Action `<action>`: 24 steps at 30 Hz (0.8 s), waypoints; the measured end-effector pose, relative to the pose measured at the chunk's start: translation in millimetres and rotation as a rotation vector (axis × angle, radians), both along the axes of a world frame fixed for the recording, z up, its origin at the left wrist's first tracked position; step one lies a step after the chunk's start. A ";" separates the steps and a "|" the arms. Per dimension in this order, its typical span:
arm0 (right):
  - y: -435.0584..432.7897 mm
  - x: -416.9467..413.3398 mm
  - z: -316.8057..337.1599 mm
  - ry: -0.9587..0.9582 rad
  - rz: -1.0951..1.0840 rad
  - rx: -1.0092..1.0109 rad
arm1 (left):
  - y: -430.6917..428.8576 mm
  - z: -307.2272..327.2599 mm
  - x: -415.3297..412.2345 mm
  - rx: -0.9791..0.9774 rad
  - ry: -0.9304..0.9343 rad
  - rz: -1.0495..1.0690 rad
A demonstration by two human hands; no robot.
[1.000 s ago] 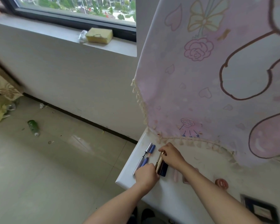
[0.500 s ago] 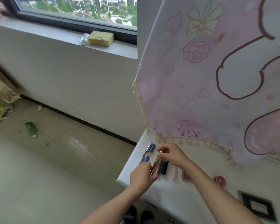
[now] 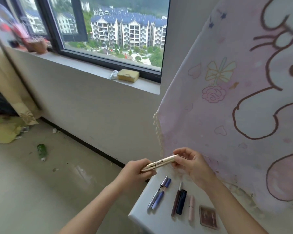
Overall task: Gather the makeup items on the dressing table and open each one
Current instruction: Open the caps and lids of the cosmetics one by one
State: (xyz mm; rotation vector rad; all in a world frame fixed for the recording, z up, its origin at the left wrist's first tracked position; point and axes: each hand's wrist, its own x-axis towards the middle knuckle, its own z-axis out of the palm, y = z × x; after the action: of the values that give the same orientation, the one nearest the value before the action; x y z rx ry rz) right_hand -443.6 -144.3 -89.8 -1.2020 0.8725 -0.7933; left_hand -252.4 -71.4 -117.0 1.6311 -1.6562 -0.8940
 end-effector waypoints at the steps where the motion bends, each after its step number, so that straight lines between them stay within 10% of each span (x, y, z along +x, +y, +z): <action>1: 0.6 4.6 1.9 -0.002 0.003 -0.008 | 1.0 4.2 3.4 -0.001 0.009 0.001; 6: 8.4 27.6 6.9 0.010 0.010 -0.042 | 4.5 11.9 18.9 0.043 -0.080 0.079; 14: 17.6 55.0 8.4 0.366 0.012 -0.229 | 8.7 25.6 7.2 -0.062 -0.730 0.240; 24: 22.2 56.1 1.7 0.297 0.019 -0.216 | 15.1 23.7 17.8 0.088 -0.629 0.031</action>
State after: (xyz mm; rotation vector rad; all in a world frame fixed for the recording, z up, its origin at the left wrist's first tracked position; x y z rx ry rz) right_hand -387.5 -122.1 -88.2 -1.5440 1.0343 -0.7172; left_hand -234.6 -56.3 -93.3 2.1384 -2.0047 -0.4568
